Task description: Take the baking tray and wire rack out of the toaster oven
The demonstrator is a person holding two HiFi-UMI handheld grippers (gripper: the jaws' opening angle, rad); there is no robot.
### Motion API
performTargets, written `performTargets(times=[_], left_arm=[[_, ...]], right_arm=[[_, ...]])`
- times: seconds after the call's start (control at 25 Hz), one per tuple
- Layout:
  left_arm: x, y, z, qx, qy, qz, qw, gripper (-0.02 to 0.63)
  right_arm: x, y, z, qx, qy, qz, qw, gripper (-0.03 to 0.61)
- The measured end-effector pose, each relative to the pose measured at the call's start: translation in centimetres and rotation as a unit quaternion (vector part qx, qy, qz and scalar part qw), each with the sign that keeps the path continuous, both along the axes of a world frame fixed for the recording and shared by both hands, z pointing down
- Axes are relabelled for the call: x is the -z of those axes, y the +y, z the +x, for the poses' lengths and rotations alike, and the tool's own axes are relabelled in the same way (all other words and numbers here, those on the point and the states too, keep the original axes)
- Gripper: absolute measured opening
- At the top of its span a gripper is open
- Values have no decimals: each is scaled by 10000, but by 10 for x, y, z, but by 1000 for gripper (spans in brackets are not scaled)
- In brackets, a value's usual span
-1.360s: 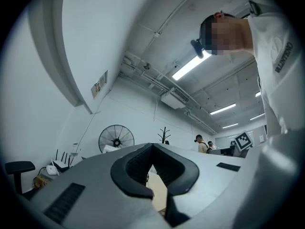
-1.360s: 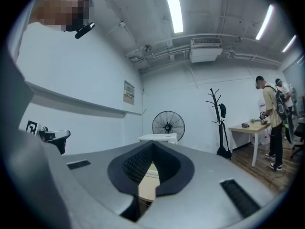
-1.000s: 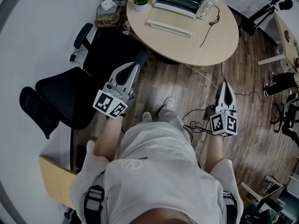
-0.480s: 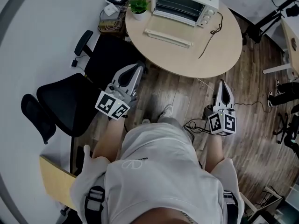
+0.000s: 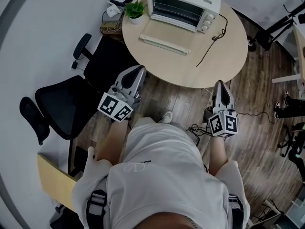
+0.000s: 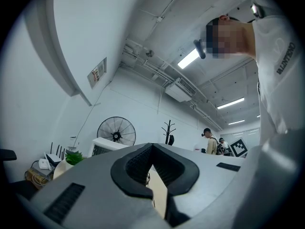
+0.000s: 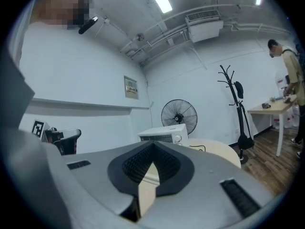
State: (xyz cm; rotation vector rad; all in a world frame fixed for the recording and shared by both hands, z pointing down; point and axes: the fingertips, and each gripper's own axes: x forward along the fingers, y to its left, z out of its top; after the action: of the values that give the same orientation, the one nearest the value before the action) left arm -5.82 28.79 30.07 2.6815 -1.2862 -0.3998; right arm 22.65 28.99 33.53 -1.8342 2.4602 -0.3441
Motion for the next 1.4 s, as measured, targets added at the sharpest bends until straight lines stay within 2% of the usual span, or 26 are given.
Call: performTargets(times=[0.4,0.64,1.08,1.2,1.4], left_arm=[[-3,-19,17,72,-135,-196,9997,2],[-5,-53,19,-17,20,-234,9997,2],[-30,-160,15,-391,364,-489,9974,2],[-41,-194,17,-569,315,-566,9963,2],[-75,-259,18,-868,502,-920,9907,2]], right_arm=[[-19,-26,-7,358,-211,-161,9990,-5],[-25,-53,-26,497,-343,-269,9978,-5],[-40,-152,-81,754,-478,-537,9946,-5],[-49,-189,-97,774,-604,-655,9930,-5],[-74,-254,-125,767,-915,-957,9882,-5]])
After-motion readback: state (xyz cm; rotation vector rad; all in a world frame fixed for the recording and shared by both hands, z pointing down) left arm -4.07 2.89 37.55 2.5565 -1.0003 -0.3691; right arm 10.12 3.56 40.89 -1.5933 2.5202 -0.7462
